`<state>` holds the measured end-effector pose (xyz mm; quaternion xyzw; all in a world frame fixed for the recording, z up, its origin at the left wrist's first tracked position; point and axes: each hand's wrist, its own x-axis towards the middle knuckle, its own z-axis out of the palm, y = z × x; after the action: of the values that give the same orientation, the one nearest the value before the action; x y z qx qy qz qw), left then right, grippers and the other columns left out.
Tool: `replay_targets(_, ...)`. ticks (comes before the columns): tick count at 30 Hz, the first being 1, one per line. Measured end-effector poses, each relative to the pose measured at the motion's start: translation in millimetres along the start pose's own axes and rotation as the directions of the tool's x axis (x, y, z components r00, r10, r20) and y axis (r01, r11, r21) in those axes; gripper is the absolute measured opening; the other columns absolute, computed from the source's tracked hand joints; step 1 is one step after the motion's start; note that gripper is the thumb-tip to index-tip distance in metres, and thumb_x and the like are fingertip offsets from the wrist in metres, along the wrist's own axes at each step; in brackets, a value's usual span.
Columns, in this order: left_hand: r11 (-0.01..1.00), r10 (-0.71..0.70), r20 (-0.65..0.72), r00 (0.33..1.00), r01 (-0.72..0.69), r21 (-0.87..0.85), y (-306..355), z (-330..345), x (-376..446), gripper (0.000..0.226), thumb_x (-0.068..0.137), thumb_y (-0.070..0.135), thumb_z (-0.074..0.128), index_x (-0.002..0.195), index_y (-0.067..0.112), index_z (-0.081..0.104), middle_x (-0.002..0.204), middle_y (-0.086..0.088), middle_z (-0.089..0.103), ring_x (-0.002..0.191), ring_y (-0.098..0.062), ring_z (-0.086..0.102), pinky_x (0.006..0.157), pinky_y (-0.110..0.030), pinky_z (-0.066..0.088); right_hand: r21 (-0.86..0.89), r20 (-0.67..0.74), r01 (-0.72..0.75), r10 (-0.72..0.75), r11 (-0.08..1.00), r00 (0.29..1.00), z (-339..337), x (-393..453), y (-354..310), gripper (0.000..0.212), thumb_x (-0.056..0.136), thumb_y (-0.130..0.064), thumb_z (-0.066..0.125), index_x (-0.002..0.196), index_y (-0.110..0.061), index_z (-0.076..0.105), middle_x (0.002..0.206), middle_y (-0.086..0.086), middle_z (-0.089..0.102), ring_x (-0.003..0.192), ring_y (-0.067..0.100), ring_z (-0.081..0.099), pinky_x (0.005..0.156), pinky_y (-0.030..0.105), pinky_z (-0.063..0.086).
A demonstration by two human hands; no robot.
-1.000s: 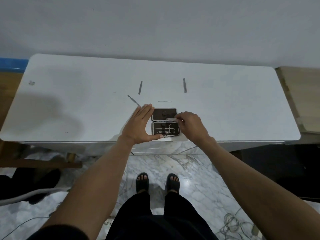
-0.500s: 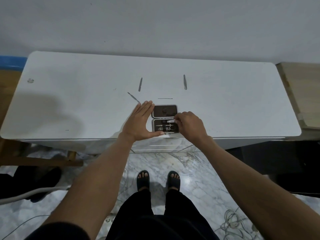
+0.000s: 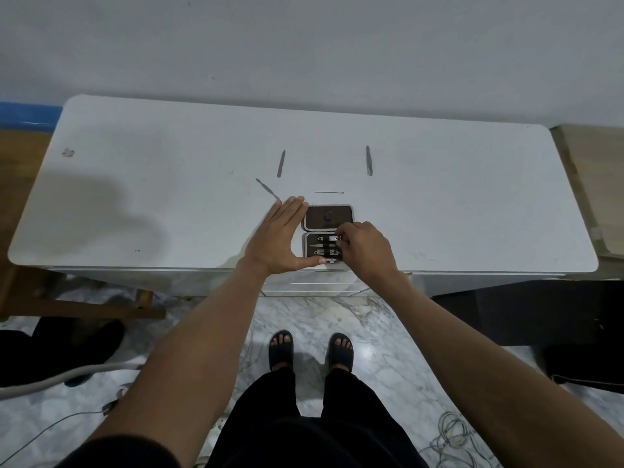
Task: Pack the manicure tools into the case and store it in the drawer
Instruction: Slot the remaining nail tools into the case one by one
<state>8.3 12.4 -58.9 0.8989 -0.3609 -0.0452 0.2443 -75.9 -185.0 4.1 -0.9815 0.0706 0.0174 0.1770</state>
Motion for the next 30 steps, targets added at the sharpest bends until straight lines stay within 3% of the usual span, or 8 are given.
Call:
replay_targets(15,1.000,0.000,-0.005,1.000,0.000,-0.005,-0.8,0.0,-0.2,0.129,0.075,0.091,0.058,0.164,0.003,0.029,0.173,-0.011,0.027,0.163,-0.022,0.019,0.133,-0.046,0.013,0.014,-0.050,-0.007,0.007,1.000,0.999,5.6,1.9,-4.6,0.010,0.086,-0.019,0.067,0.095,-0.015,0.070,0.091,0.002,0.067,0.089,0.025,0.056,0.057,0.033,0.048)
replay_targets(23,1.000,0.005,-0.001,1.000,-0.005,0.003,-1.3,0.3,0.0,0.128,0.076,0.092,0.057,0.164,0.003,0.028,0.173,-0.010,0.026,0.163,-0.022,0.017,0.133,-0.048,0.014,0.030,-0.018,0.008,-0.007,1.000,1.000,-6.8,7.9,-2.7,0.011,0.086,-0.023,0.065,0.094,-0.017,0.068,0.094,-0.001,0.067,0.092,0.023,0.056,0.062,0.036,0.051)
replay_targets(30,1.000,0.003,0.009,1.000,-0.003,0.019,-1.1,-0.1,0.7,0.128,0.078,0.095,0.051,0.164,0.004,0.028,0.173,-0.010,0.026,0.163,-0.021,0.017,0.133,-0.049,0.016,0.057,-0.043,-0.075,0.078,0.996,0.996,-21.4,34.9,5.5,0.016,0.089,-0.030,0.063,0.097,-0.018,0.070,0.096,0.000,0.067,0.099,0.021,0.056,0.073,0.036,0.051)
